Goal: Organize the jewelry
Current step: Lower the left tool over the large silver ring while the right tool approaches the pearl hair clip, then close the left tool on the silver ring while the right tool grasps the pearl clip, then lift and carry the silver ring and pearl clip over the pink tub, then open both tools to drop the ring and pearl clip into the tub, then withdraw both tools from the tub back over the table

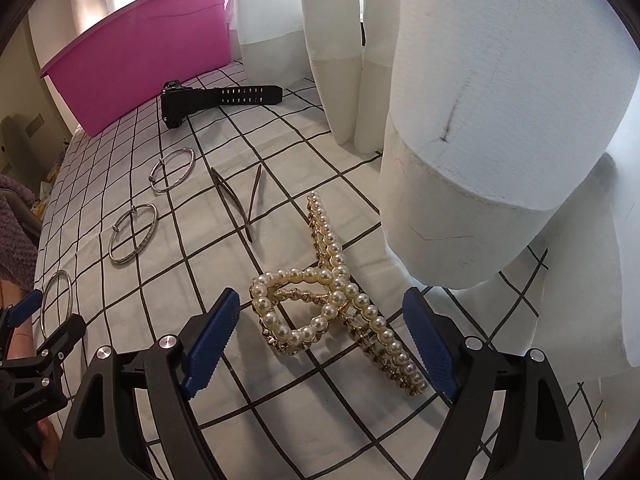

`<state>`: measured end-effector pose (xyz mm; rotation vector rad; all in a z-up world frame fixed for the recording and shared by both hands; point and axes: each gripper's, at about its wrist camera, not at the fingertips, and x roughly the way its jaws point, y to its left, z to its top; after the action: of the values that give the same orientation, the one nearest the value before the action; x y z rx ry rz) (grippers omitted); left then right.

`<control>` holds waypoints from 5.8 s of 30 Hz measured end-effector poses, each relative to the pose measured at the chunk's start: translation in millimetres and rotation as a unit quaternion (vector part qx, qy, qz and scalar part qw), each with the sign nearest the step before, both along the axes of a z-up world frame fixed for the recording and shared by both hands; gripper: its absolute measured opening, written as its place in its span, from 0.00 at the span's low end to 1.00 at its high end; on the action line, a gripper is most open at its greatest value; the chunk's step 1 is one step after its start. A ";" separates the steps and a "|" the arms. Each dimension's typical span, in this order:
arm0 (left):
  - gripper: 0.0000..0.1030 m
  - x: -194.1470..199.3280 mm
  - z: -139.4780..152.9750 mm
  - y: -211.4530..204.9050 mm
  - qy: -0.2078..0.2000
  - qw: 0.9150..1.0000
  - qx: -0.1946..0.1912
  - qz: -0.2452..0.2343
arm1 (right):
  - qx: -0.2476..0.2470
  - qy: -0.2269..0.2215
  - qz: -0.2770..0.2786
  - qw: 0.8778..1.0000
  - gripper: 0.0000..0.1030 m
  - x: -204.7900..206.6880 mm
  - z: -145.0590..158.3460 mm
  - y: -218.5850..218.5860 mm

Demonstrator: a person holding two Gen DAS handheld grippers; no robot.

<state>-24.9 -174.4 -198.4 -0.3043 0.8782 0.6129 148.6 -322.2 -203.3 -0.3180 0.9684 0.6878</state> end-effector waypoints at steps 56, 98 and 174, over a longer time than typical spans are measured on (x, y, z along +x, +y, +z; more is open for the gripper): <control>0.67 -4.9 63.0 7.2 -0.061 0.997 0.009 -0.048 | 0.100 -0.017 0.012 0.995 0.40 -21.6 50.1 -10.7; 0.67 105.7 268.7 369.2 -0.151 0.983 0.052 -0.093 | 0.199 -0.050 0.057 0.977 0.40 52.2 269.8 374.5; 0.83 185.9 185.6 457.7 0.066 0.991 -0.084 -0.078 | -0.001 0.141 -0.041 0.989 0.56 166.5 162.1 494.8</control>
<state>161.0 283.3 -12.8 -0.3464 1.0737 0.4168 315.1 172.7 -41.2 -0.1835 1.2442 0.6671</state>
